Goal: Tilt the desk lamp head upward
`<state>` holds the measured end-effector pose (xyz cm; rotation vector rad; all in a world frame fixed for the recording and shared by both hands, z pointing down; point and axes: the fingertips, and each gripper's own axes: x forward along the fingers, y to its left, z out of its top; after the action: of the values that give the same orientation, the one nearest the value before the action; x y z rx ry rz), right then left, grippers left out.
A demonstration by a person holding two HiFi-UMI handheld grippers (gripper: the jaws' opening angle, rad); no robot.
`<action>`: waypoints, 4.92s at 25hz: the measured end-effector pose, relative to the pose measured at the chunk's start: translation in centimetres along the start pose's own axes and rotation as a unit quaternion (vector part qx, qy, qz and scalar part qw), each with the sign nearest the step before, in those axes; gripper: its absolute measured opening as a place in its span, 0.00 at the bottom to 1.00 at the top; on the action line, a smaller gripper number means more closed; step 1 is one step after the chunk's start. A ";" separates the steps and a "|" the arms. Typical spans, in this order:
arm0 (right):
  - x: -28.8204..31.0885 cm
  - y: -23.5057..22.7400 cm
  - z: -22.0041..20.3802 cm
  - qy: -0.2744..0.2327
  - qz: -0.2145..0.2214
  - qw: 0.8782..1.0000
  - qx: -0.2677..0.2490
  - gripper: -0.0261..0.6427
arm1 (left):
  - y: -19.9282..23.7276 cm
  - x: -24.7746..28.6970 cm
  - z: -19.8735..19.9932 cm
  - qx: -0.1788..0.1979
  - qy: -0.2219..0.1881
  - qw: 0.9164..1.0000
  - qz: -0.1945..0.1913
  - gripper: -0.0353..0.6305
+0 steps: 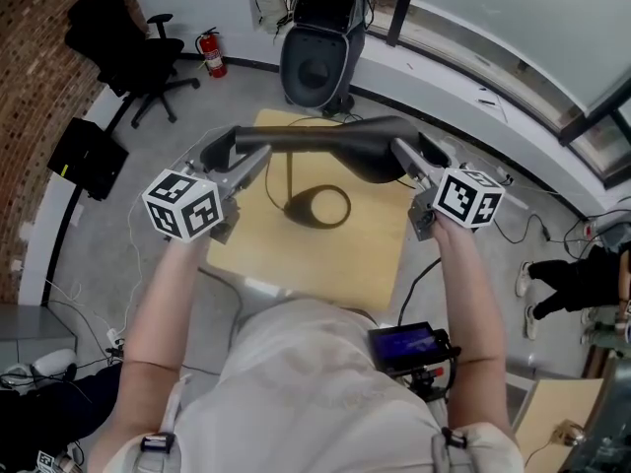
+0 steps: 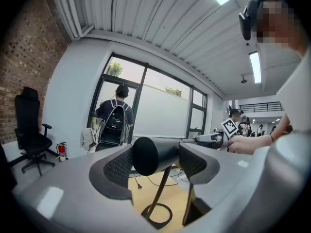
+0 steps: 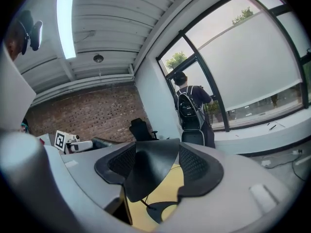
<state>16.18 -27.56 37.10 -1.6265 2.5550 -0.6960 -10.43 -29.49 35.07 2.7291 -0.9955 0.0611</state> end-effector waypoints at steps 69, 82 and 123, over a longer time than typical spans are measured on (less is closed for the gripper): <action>-0.4 11.2 11.9 -0.075 -0.045 0.963 -0.254 0.43 | 0.8 1.8 -6.5 -0.002 0.075 0.997 -0.035 0.45; 0.1 14.2 13.2 -0.081 -0.037 0.950 -0.301 0.42 | 0.3 2.8 -8.2 0.003 0.092 0.995 -0.049 0.42; 1.8 18.0 13.1 -0.024 -0.085 0.903 -0.419 0.41 | -2.5 4.9 -10.2 0.029 0.137 0.985 -0.101 0.47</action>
<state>3.45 -27.39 18.71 -2.0135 2.8725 0.5568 -4.63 -28.32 45.00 2.7581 -0.6491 0.4241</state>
